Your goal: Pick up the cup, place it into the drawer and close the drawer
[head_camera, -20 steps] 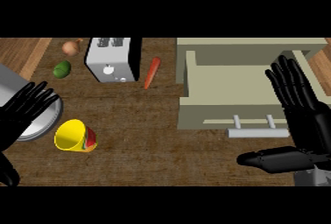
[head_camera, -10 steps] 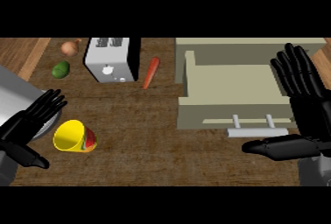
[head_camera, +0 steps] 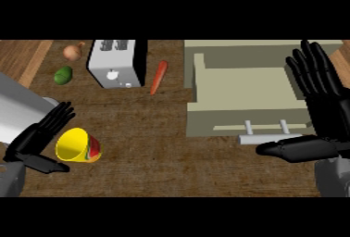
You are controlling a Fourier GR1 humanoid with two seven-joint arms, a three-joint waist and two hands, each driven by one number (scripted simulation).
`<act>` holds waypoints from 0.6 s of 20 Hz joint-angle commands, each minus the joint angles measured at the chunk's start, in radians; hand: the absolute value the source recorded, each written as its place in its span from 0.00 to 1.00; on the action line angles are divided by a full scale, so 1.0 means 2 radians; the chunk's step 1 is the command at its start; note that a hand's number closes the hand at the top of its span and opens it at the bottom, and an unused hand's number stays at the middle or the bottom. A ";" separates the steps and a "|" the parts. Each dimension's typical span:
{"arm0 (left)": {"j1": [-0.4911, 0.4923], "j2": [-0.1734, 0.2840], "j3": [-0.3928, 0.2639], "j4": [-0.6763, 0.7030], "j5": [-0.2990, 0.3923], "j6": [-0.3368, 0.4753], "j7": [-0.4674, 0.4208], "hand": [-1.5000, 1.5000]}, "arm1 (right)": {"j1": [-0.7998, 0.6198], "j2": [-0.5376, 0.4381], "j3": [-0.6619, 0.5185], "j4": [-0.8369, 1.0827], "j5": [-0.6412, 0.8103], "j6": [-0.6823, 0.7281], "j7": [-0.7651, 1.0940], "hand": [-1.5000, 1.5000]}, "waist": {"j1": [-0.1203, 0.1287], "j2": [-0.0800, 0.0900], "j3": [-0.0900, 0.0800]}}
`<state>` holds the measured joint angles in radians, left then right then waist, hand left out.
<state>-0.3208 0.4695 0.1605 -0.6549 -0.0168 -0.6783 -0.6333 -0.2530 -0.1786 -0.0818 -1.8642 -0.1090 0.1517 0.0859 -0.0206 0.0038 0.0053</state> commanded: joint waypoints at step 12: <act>-0.032 -0.028 -0.041 0.136 -0.047 0.000 -0.185 0.00 | -0.015 -0.010 0.000 0.003 -0.001 0.009 0.014 0.00 | -0.006 0.005 -0.006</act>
<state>-0.3903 0.4335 0.0971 -0.4230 -0.0943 -0.5599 -0.8210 -0.2796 -0.1868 -0.0822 -1.8706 -0.1130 0.1564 0.1098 -0.0351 0.0138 -0.0059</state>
